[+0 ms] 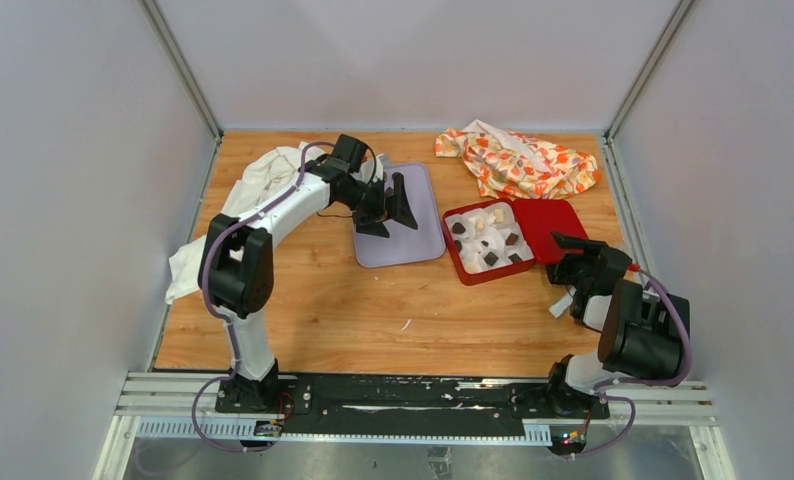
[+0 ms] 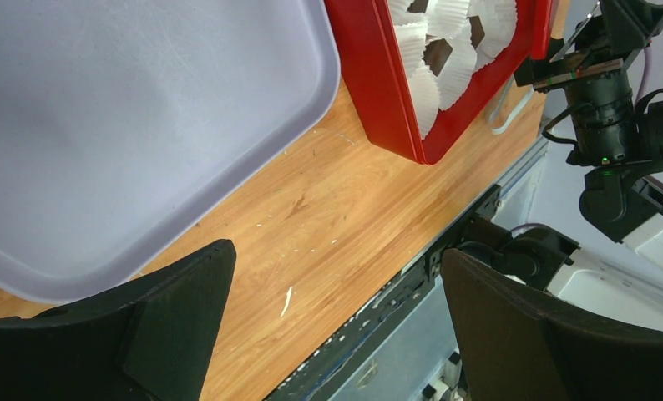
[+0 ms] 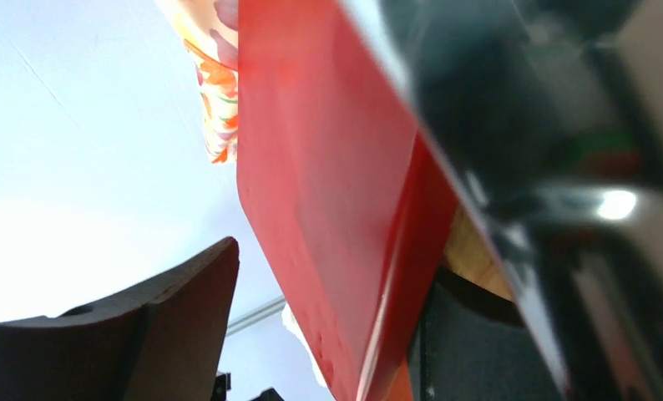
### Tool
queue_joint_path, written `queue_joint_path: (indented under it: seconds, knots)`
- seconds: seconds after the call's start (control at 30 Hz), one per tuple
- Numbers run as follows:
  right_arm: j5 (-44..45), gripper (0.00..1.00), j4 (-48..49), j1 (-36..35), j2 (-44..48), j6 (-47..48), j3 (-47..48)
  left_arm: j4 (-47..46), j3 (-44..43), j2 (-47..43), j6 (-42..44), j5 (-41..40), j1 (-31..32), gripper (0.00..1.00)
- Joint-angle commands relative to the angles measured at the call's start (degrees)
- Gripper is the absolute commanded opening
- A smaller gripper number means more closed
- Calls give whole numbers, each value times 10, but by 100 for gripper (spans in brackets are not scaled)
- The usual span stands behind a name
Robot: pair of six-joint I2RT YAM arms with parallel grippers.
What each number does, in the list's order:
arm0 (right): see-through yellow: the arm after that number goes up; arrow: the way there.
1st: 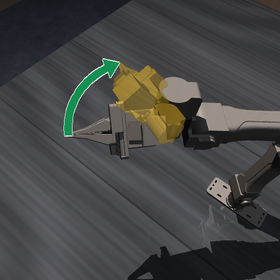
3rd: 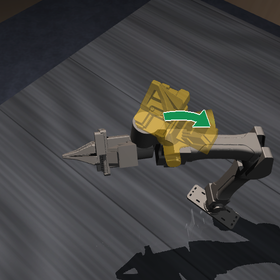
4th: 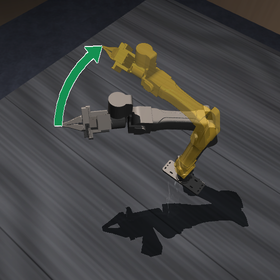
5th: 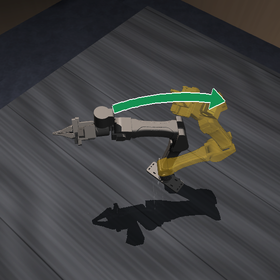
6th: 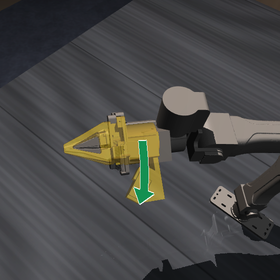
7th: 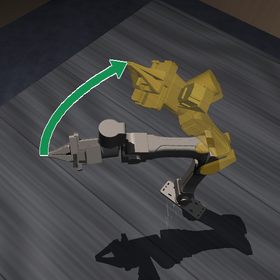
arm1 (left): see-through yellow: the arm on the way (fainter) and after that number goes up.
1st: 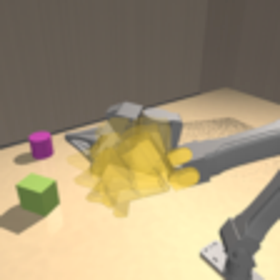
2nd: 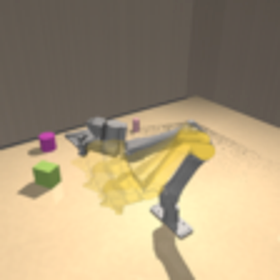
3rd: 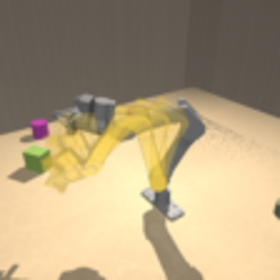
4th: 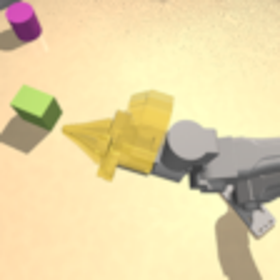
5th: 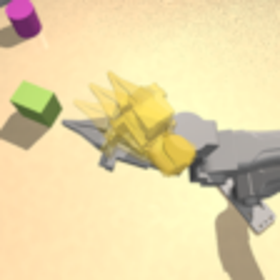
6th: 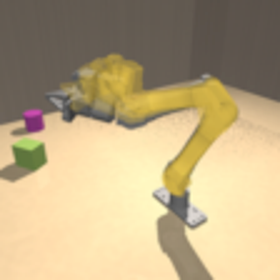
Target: Pack the chocolate
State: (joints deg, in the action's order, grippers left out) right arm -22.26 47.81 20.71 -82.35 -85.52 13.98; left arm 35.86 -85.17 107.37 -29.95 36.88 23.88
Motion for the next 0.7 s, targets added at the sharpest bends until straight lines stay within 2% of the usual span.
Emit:
queue_joint_path:
  seconds: [0.0,0.47,0.67]
  knots:
    - [-13,67,25,10,4,7,10,16,-17,10,11,6,5,99]
    - [-21,40,19,10,27,-4,16,16,-25,19,9,7,9,99]
    - [-19,32,12,11,39,-8,14,16,-25,19,9,7,11,99]
